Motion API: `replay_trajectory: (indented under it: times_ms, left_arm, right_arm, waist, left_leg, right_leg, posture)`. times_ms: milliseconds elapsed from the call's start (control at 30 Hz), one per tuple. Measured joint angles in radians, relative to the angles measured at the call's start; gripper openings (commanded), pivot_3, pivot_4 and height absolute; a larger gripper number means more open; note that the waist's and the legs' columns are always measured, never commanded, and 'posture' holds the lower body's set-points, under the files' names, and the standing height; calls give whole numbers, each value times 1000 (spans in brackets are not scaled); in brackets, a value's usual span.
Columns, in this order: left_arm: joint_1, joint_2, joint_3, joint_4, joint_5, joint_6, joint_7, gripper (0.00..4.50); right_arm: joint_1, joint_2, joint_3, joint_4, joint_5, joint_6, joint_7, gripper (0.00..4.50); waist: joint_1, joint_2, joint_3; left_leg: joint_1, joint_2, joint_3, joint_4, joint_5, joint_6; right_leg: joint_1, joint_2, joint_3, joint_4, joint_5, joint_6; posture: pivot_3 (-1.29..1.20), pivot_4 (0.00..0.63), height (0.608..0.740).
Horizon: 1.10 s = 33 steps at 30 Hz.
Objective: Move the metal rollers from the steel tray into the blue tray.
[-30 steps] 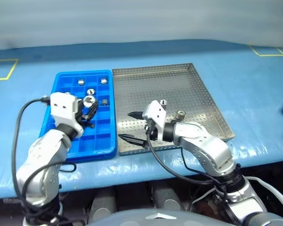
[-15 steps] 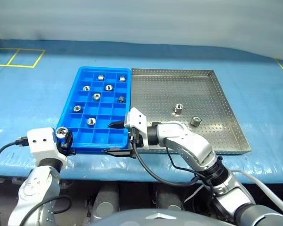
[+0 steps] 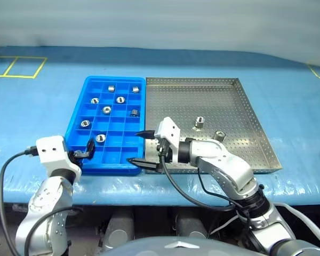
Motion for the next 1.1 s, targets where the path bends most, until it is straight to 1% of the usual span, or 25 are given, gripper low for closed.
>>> replay_trajectory:
  times_ms: [167, 300, 400, 467, 567, 700, 733, 900, 1100]
  left_arm:
    - [-131, 67, -45, 64, -30, -8, -60, 4464]
    - [-180, 122, -141, 130, -30, -53, -138, 4464]
    - [-195, 130, -225, 158, -27, -111, -192, 4464]
    - [-201, 127, -293, 184, -18, -165, -217, 4464]
    - [-196, 122, -389, 214, 7, -227, -237, 4464]
    - [-152, 126, -499, 229, 28, -310, -284, 4464]
    - [-143, 131, -515, 229, 28, -320, -296, 4464]
    - [-95, 141, -541, 218, 17, -347, -326, 4464]
    - [-33, 161, -549, 178, 18, -360, -330, 4464]
  right_arm:
    - [96, -43, -108, -69, -5, 34, -93, 4500]
    - [163, -60, -182, -107, -29, 57, -188, 4500]
    - [181, -52, -204, -115, -64, 75, -261, 4500]
    - [175, -11, -213, -111, -87, 87, -322, 4500]
    - [115, 76, -214, -78, -125, 127, -427, 4500]
    - [17, 218, -231, 67, -181, 197, -578, 4500]
    - [2, 242, -230, 102, -194, 198, -599, 4500]
    - [-112, 327, -199, 328, -280, 165, -682, 4500]
    - [-190, 402, -216, 507, -303, 72, -709, 4500]
  waist:
    - [-43, 0, 0]
    - [-88, 0, 0]
    - [-126, 0, 0]
    - [-149, 0, 0]
    - [-185, 0, 0]
    - [-219, 1, 0]
    - [-223, 1, 0]
    - [-229, 1, 0]
    - [-215, 2, 1]
  left_leg:
    - [0, 0, 0, 0, 0, 0]
    - [0, 0, 1, 0, 0, 0]
    - [0, 0, 1, 0, 0, 0]
    - [0, 0, 1, 0, 0, 0]
    - [1, 0, 2, 0, 0, 0]
    - [0, 0, 1, -1, 0, 0]
    - [0, 0, 1, -2, 0, 0]
    - [0, 0, 1, -4, 0, 0]
    - [0, 0, 1, -5, 0, 0]
  right_leg:
    - [0, 0, 1, 0, 0, 0]
    - [0, 0, 1, 0, 1, 1]
    - [0, 0, 2, 0, 1, 2]
    - [0, 1, 3, 1, 1, 2]
    - [0, 1, 4, 1, 2, 3]
    - [-1, 1, 4, 1, 2, 3]
    - [-1, 1, 4, 1, 4, 6]
    - [-2, 1, 4, 1, 4, 7]
    - [-2, 0, 3, 0, 4, 7]
  posture:
    - [-126, 150, 740]
    - [-189, 150, 740]
    - [-215, 150, 740]
    - [-226, 150, 740]
    - [-221, 150, 740]
    - [-193, 150, 740]
    - [-185, 150, 740]
    - [-133, 150, 740]
    - [-102, 150, 740]
